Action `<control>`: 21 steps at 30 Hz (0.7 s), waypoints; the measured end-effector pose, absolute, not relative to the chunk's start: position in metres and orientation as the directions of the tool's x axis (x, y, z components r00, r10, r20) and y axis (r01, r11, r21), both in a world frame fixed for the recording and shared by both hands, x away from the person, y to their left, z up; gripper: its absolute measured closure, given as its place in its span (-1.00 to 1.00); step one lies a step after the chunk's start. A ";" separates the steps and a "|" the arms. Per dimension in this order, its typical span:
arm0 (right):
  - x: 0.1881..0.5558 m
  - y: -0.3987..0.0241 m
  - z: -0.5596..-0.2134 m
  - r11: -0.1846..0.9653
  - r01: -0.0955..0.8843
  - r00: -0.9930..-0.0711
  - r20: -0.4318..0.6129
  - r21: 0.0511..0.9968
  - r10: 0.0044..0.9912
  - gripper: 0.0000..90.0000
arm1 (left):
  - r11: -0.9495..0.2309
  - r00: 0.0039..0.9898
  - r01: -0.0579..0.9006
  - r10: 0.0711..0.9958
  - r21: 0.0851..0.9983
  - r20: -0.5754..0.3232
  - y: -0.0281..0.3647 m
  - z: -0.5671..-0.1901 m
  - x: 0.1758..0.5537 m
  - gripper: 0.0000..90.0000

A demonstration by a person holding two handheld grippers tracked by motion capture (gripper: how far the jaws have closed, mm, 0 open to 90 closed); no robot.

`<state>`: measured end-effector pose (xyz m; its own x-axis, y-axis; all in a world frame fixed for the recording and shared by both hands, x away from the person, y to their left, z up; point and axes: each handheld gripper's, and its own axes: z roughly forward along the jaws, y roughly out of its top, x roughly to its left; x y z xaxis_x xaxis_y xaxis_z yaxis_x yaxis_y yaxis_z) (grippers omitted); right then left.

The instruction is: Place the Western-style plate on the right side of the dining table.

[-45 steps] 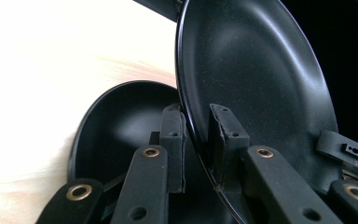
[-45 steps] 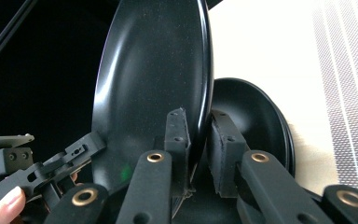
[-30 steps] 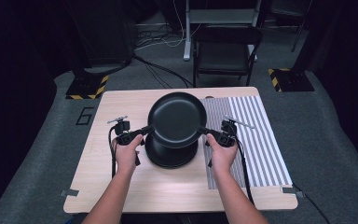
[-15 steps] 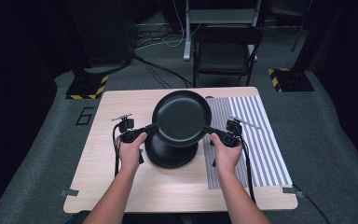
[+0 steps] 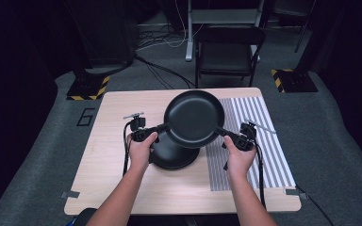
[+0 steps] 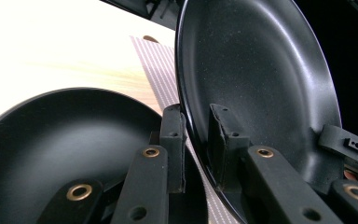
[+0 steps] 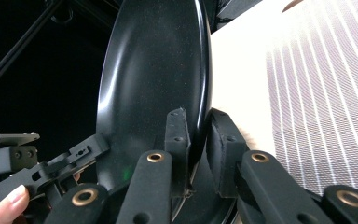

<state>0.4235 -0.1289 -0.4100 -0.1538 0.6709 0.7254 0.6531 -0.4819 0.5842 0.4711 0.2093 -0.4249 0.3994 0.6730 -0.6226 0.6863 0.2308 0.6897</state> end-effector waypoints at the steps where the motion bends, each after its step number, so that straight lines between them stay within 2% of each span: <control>1: 0.423 -0.131 -0.410 -0.483 0.649 -0.156 0.724 0.588 0.672 0.75 | 0.227 0.403 0.688 0.671 0.690 -0.622 0.207 -0.425 0.472 0.70; 21: 0.396 -0.174 -0.409 -0.550 0.588 -0.086 0.722 0.593 0.687 0.75 | 0.157 0.474 0.708 0.618 0.689 -0.627 0.156 -0.424 0.481 0.70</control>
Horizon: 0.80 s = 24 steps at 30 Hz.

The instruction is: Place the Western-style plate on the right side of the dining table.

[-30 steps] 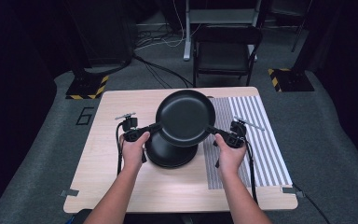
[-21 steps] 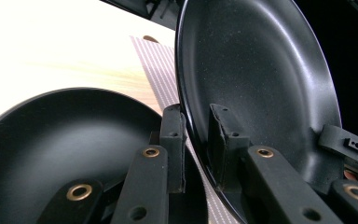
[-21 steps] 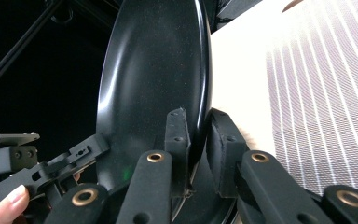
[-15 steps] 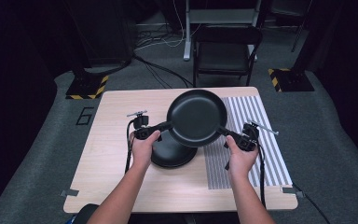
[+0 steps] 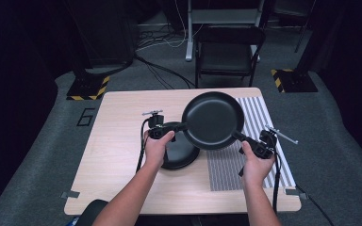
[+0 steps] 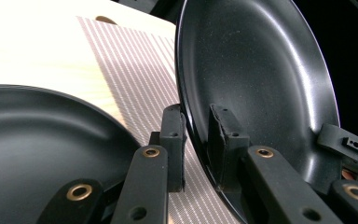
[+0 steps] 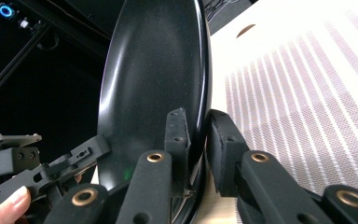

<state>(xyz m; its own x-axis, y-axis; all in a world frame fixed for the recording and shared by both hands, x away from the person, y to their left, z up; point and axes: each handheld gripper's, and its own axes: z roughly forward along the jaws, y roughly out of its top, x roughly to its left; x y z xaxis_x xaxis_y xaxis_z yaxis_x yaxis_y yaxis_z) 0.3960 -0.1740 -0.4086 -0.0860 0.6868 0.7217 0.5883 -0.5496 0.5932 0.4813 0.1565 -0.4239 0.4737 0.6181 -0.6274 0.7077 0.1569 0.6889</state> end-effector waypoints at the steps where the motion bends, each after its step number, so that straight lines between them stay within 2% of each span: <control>1: 0.394 -0.176 -0.408 -0.554 0.587 -0.081 0.723 0.591 0.686 0.75 | 0.154 0.478 0.707 0.615 0.690 -0.627 0.154 -0.424 0.482 0.70; 24: 0.364 -0.223 -0.422 -0.621 0.522 0.028 0.716 0.584 0.697 0.75 | 0.070 0.520 0.740 0.572 0.669 -0.635 0.094 -0.435 0.484 0.69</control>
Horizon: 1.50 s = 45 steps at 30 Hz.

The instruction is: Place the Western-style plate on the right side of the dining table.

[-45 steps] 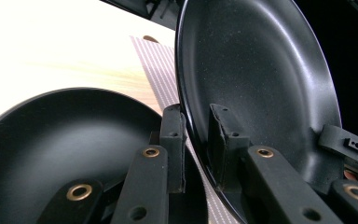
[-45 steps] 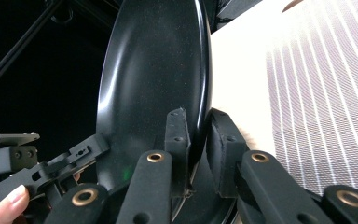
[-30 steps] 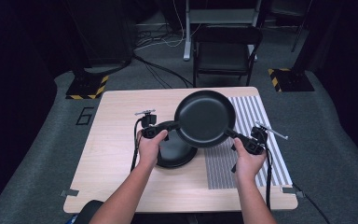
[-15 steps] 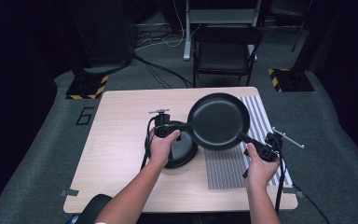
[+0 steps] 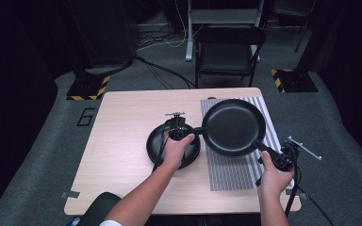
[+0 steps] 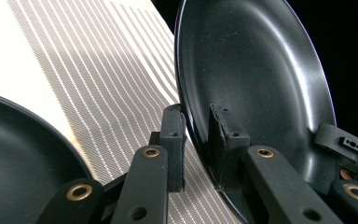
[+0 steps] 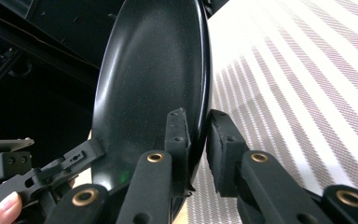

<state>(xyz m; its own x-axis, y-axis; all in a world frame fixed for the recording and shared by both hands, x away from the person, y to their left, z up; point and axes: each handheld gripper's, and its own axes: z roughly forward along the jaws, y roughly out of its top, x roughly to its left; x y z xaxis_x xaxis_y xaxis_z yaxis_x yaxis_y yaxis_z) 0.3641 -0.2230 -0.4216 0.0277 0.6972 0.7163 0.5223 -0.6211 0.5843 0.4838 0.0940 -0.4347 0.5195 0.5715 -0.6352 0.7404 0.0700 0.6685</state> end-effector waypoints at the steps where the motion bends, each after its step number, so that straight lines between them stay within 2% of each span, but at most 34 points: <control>1: 0.363 -0.226 -0.423 -0.626 0.520 0.034 0.718 0.582 0.695 0.75 | 0.068 0.520 0.741 0.570 0.668 -0.636 0.092 -0.435 0.484 0.70; 22: 0.357 -0.240 -0.436 -0.642 0.522 0.074 0.719 0.562 0.691 0.75 | 0.043 0.513 0.761 0.571 0.647 -0.641 0.076 -0.446 0.485 0.70; 45: 0.375 -0.245 -0.477 -0.645 0.573 0.130 0.721 0.505 0.681 0.77 | 0.019 0.460 0.802 0.618 0.597 -0.638 0.070 -0.482 0.500 0.70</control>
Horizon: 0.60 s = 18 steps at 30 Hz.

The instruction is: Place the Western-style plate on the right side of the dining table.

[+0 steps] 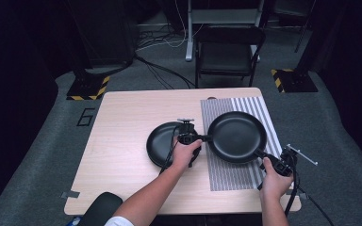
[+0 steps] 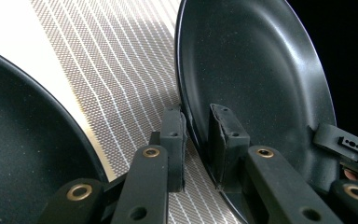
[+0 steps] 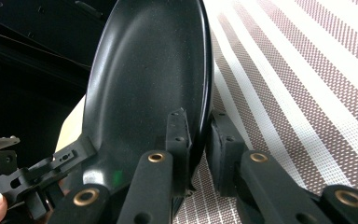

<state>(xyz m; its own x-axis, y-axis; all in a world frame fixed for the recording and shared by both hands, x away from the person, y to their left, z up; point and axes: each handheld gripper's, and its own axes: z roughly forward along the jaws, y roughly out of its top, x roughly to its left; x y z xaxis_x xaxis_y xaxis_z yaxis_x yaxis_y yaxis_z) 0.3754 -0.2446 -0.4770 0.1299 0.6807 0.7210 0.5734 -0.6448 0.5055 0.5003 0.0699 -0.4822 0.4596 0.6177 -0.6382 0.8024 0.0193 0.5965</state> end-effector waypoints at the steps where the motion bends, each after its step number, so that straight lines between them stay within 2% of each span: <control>1: 0.377 -0.245 -0.480 -0.649 0.574 0.132 0.726 0.499 0.675 0.77 | 0.022 0.454 0.805 0.621 0.593 -0.639 0.069 -0.483 0.502 0.70; 9: 0.389 -0.247 -0.497 -0.673 0.584 0.159 0.748 0.454 0.644 0.77 | 0.017 0.436 0.812 0.648 0.584 -0.625 0.066 -0.491 0.512 0.71; 18: 0.398 -0.246 -0.499 -0.646 0.594 0.155 0.720 0.480 0.677 0.76 | 0.021 0.424 0.815 0.659 0.579 -0.621 0.063 -0.496 0.521 0.71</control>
